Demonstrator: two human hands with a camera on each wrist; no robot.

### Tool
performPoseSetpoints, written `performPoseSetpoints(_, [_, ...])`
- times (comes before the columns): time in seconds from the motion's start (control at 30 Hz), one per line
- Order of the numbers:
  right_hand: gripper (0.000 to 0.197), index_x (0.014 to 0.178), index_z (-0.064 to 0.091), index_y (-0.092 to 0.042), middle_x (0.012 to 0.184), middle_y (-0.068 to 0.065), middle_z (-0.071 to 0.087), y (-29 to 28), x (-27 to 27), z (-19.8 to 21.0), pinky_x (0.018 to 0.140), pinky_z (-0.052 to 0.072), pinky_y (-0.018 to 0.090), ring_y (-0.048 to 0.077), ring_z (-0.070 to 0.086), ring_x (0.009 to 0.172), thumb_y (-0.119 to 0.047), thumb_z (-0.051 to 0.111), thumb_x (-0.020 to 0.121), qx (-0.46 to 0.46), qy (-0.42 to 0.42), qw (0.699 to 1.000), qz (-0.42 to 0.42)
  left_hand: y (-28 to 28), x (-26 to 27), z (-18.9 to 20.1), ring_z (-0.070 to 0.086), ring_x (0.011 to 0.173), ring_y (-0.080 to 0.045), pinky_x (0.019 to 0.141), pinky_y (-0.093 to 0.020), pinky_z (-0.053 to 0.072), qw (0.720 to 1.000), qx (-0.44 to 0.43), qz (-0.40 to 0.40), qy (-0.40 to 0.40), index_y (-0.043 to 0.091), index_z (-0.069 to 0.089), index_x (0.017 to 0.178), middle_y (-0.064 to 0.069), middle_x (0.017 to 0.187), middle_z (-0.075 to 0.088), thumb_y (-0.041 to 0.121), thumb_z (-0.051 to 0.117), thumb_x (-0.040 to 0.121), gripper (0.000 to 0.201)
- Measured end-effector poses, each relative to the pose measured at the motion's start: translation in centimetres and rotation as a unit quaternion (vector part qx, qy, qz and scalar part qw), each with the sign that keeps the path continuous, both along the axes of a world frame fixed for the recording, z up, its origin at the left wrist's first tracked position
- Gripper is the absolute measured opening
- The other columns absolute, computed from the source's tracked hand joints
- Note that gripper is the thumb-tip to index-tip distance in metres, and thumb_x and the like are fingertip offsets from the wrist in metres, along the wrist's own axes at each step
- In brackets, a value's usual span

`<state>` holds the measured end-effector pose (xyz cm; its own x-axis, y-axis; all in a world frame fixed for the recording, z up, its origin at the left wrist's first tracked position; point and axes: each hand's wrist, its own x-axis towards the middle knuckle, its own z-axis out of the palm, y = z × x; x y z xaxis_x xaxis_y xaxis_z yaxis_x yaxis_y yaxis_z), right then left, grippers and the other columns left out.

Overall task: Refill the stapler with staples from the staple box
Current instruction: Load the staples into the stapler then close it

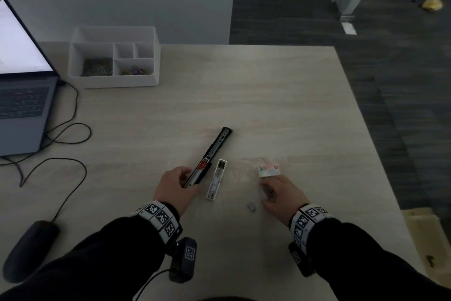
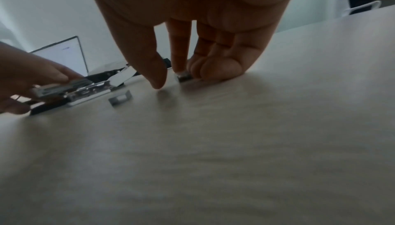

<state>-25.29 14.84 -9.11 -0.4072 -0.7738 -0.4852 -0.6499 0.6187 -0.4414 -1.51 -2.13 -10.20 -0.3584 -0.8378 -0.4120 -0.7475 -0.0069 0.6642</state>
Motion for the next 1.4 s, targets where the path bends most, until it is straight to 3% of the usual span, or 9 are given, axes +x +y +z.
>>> performPoseSetpoints(0.2, [0.027, 0.100, 0.064, -0.020, 0.112, 0.003, 0.061, 0.1, 0.1, 0.3, 0.086, 0.050, 0.032, 0.025, 0.061, 0.099, -0.023, 0.065, 0.074, -0.018, 0.019, 0.999, 0.023, -0.1, -0.6, 0.6, 0.059, 0.078, -0.011, 0.078, -0.031, 0.054, 0.995, -0.023, -0.063, -0.074, 0.028, 0.057, 0.097, 0.004, 0.097, 0.053, 0.047, 0.075, 0.067, 0.040])
performPoseSetpoints(0.4, [0.021, 0.093, 0.068, -0.021, 0.106, 0.001, 0.060, 0.3, 0.8, 0.3, 0.086, 0.051, 0.034, 0.020, 0.060, 0.095, -0.024, 0.072, 0.073, -0.073, 0.016, 0.997, -0.026, -0.3, -0.8, 1.5, 0.053, 0.076, -0.023, 0.069, -0.034, 0.045, 0.989, -0.050, -0.076, -0.115, 0.018, 0.051, 0.082, -0.002, 0.086, 0.052, 0.034, 0.062, 0.080, 0.020])
performPoseSetpoints(0.5, [0.019, 0.091, 0.064, -0.025, 0.098, -0.002, 0.061, 0.2, 0.9, 0.6, 0.080, 0.052, 0.032, 0.017, 0.061, 0.080, -0.026, 0.072, 0.074, -0.078, 0.004, 0.996, -0.052, 0.0, -0.4, 1.9, 0.054, 0.068, -0.024, 0.059, -0.033, 0.042, 0.993, -0.041, -0.051, -0.096, 0.019, 0.046, 0.082, -0.003, 0.080, 0.053, 0.030, 0.059, 0.082, 0.017])
performPoseSetpoints(0.73, [0.021, 0.080, 0.059, -0.032, 0.076, -0.007, 0.067, -0.8, 2.1, 1.6, 0.069, 0.053, 0.029, 0.013, 0.061, 0.065, -0.024, 0.077, 0.073, -0.105, -0.075, 0.984, -0.125, 1.3, 0.3, 2.8, 0.050, 0.055, -0.019, 0.050, -0.029, 0.038, 0.999, 0.008, -0.018, -0.030, 0.019, 0.043, 0.093, -0.002, 0.071, 0.057, 0.025, 0.058, 0.087, 0.017])
performPoseSetpoints(0.83, [0.020, 0.074, 0.059, -0.031, 0.067, -0.005, 0.065, -1.4, 2.9, 1.8, 0.063, 0.055, 0.034, 0.014, 0.060, 0.059, -0.024, 0.078, 0.071, -0.129, -0.120, 0.972, -0.154, 1.9, 0.7, 3.1, 0.059, 0.067, -0.017, 0.057, -0.030, 0.047, 0.998, 0.037, 0.001, 0.041, 0.028, 0.047, 0.106, 0.003, 0.088, 0.061, 0.028, 0.056, 0.089, 0.019])
performPoseSetpoints(0.93, [0.022, 0.077, 0.063, -0.030, 0.072, -0.001, 0.066, -2.4, 4.1, 2.7, 0.058, 0.055, 0.034, 0.017, 0.061, 0.060, -0.013, 0.077, 0.075, -0.154, -0.183, 0.956, -0.171, 2.5, 0.8, 3.5, 0.061, 0.076, -0.018, 0.065, -0.036, 0.052, 0.991, 0.079, 0.015, 0.110, 0.031, 0.049, 0.124, 0.000, 0.099, 0.061, 0.035, 0.049, 0.092, 0.032])
performPoseSetpoints(1.1, [0.016, 0.085, 0.065, -0.017, 0.072, 0.003, 0.067, -4.3, 6.7, 5.1, 0.056, 0.054, 0.029, 0.015, 0.063, 0.062, -0.003, 0.071, 0.081, -0.208, -0.279, 0.918, -0.192, 3.4, 0.4, 5.4, 0.065, 0.080, -0.019, 0.052, -0.025, 0.049, 0.976, 0.130, 0.029, 0.169, 0.042, 0.047, 0.124, -0.006, 0.110, 0.056, 0.022, 0.047, 0.097, 0.034])
performPoseSetpoints(1.27, [0.016, 0.080, 0.062, -0.020, 0.070, 0.002, 0.068, -6.2, 8.4, 7.0, 0.054, 0.053, 0.029, 0.014, 0.065, 0.063, -0.008, 0.072, 0.081, -0.243, -0.295, 0.905, -0.184, 4.1, 0.2, 7.1, 0.068, 0.084, -0.018, 0.055, -0.030, 0.054, 0.942, 0.226, 0.051, 0.242, 0.029, 0.037, 0.145, -0.005, 0.111, 0.060, 0.013, 0.052, 0.098, 0.052])
performPoseSetpoints(1.4, [0.011, 0.075, 0.064, -0.023, 0.074, 0.007, 0.069, -7.0, 8.9, 7.7, 0.053, 0.053, 0.028, 0.012, 0.060, 0.061, -0.018, 0.071, 0.082, -0.248, -0.254, 0.919, -0.172, 4.3, 0.6, 7.1, 0.073, 0.094, -0.022, 0.064, -0.036, 0.056, 0.912, 0.277, 0.087, 0.288, 0.024, 0.035, 0.149, -0.004, 0.119, 0.061, 0.002, 0.058, 0.093, 0.064])
